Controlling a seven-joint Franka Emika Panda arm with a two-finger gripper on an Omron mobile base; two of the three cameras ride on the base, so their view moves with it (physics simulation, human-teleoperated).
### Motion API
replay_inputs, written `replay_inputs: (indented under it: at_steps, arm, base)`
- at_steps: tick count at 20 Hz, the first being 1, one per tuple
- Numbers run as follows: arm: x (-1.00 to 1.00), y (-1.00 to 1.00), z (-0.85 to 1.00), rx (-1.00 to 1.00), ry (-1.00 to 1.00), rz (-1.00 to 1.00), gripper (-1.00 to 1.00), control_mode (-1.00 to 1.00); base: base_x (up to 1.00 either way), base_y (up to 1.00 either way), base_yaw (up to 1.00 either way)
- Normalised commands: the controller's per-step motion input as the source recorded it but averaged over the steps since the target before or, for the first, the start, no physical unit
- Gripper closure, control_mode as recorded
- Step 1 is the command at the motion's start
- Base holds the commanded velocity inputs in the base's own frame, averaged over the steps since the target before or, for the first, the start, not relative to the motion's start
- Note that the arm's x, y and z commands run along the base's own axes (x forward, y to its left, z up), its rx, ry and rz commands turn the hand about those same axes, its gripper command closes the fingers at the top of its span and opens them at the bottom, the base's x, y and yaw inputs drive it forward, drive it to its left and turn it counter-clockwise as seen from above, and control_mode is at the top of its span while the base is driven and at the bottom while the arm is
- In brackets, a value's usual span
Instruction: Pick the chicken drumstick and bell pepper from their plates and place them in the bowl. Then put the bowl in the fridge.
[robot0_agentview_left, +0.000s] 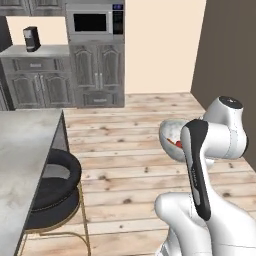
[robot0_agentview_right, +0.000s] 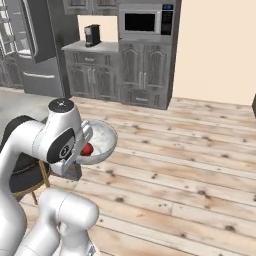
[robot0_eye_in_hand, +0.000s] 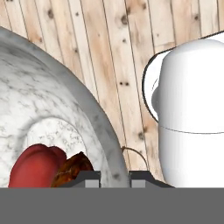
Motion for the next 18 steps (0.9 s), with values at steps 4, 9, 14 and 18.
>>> replay_inputs:
  at_steps: [4,9,14,18]
  arm:
    - [0.00,0.00,0.00,0.00,0.00,0.00,1.00,1.00]
    - [0.00,0.00,0.00,0.00,0.00,0.00,1.00,1.00]
    - [0.00,0.00,0.00,0.00,0.00,0.00,1.00,1.00]
    - [0.00,0.00,0.00,0.00,0.00,0.00,1.00,1.00]
  base:
    - [0.94,0.10,0.00]
    - [0.94,0.11,0.01]
    - [0.94,0.11,0.03]
    - [0.94,0.12,0.06]
